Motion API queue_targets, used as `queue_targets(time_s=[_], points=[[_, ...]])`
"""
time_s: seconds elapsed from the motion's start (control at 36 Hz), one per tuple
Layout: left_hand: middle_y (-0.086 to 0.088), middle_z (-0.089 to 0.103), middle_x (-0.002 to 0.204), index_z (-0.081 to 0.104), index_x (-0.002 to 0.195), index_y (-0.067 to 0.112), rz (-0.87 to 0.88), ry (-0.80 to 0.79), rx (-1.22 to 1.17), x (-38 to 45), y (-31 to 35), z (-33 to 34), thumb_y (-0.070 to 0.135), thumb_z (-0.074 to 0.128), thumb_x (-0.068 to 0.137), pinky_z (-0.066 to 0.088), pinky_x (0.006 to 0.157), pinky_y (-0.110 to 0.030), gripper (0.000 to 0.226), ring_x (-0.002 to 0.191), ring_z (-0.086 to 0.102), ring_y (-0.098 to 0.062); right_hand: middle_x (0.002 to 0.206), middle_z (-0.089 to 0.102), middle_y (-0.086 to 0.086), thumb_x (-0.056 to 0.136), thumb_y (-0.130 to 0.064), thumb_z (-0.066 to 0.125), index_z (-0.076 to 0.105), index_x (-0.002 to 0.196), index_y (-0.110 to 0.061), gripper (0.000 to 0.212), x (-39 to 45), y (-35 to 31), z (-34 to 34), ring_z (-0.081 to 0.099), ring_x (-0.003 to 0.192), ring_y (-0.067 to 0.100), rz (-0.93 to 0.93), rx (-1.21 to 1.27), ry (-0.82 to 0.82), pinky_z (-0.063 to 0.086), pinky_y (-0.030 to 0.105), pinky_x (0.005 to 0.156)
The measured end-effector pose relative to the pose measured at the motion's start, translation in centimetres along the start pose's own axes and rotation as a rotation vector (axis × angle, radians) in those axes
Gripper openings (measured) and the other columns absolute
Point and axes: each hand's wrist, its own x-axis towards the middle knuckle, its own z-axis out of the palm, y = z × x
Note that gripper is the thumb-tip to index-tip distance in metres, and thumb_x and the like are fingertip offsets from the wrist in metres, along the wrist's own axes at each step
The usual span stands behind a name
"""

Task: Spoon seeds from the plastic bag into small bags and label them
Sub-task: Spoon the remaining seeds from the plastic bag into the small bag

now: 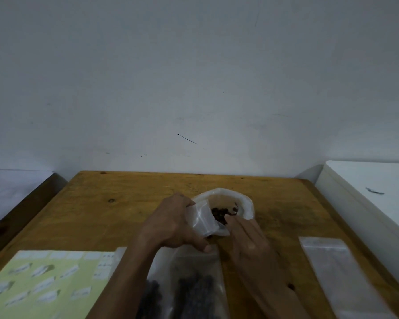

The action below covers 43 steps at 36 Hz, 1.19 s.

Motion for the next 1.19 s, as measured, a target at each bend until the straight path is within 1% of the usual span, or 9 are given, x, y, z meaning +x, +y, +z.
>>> queue_targets(time_s=[0.14,0.25,0.33,0.42,0.5,0.67,0.86,0.97,1.19], points=[[0.008,0.048,0.117,0.054,0.127,0.023,0.010,-0.002,0.015,0.0,0.0,0.2,0.047,0.095,0.050,0.044,0.075,-0.022,0.090,0.102,0.050,-0.013,0.109,0.072,0.011,0.087,-0.009,0.039,0.067,0.120,-0.003,0.043,-0.1,-0.3,0.5,0.070,0.099,0.027,-0.017,0.035,-0.002,0.055,0.036,0.090],[0.008,0.048,0.117,0.053,0.128,0.023,0.012,0.005,0.018,0.0,-0.1,0.1,0.050,0.094,0.049,0.044,0.079,-0.025,0.093,0.103,0.048,-0.013,0.110,0.071,0.012,0.086,-0.006,0.044,0.067,0.119,-0.001,0.041,-0.1,-0.2,0.2,0.070,0.101,0.026,0.000,0.020,0.004,0.048,0.032,0.095],[0.008,0.048,0.119,0.053,0.128,0.023,0.018,0.002,0.024,0.0,-0.1,0.2,0.051,0.094,0.049,0.044,0.081,-0.026,0.093,0.104,0.048,-0.013,0.108,0.072,0.011,0.086,-0.007,0.049,0.068,0.119,-0.003,0.038,0.0,-0.1,0.4,0.070,0.098,0.026,0.048,-0.002,-0.027,0.057,0.035,0.087],[0.007,0.049,0.119,0.054,0.128,0.023,0.014,0.005,0.008,0.0,-0.2,0.2,0.050,0.095,0.048,0.045,0.080,-0.026,0.094,0.103,0.049,-0.014,0.110,0.072,0.009,0.089,-0.014,0.038,0.068,0.119,-0.005,0.043,-0.2,-0.4,0.2,0.070,0.101,0.024,0.022,0.034,-0.059,0.057,0.033,0.089],[0.008,0.049,0.117,0.055,0.125,0.023,0.014,0.010,0.011,-0.1,-0.2,0.1,0.050,0.095,0.048,0.046,0.079,-0.026,0.091,0.102,0.049,-0.013,0.113,0.071,0.006,0.092,-0.010,0.044,0.067,0.121,-0.007,0.037,-0.1,-0.6,-0.4,0.067,0.104,0.018,0.043,0.123,-0.020,0.047,0.020,0.094],[0.008,0.049,0.119,0.053,0.127,0.023,0.007,0.001,0.019,-0.1,-0.4,0.1,0.053,0.095,0.046,0.051,0.086,-0.032,0.096,0.104,0.050,-0.014,0.109,0.071,-0.001,0.101,-0.021,0.053,0.070,0.118,-0.012,0.025,0.3,0.1,-1.7,0.060,0.089,-0.006,0.352,0.316,0.181,0.039,-0.005,0.079],[0.009,0.049,0.117,0.054,0.132,0.020,0.000,0.009,0.028,0.0,-0.4,0.5,0.056,0.094,0.044,0.046,0.082,-0.028,0.103,0.102,0.049,-0.014,0.082,0.073,-0.010,0.101,-0.024,0.053,0.071,0.111,-0.026,0.021,0.3,0.3,-1.3,0.066,0.077,-0.004,0.868,0.691,0.369,0.050,0.010,0.062],[0.009,0.049,0.117,0.055,0.129,0.020,0.003,0.012,0.023,0.0,-0.2,0.5,0.054,0.095,0.044,0.046,0.079,-0.025,0.100,0.100,0.049,-0.012,0.081,0.075,-0.011,0.100,-0.025,0.055,0.072,0.100,-0.033,0.019,0.5,0.3,-0.6,0.070,0.077,0.008,1.014,0.881,0.403,0.055,0.025,0.070],[0.009,0.049,0.116,0.057,0.126,0.019,-0.024,0.037,-0.028,0.5,-0.1,0.6,0.049,0.097,0.041,0.044,0.074,-0.021,0.099,0.099,0.050,-0.012,0.084,0.076,0.003,0.097,-0.014,0.060,0.072,0.098,-0.015,0.012,1.4,0.6,-0.8,0.069,0.074,0.017,1.269,1.190,0.483,0.055,0.029,0.068]])
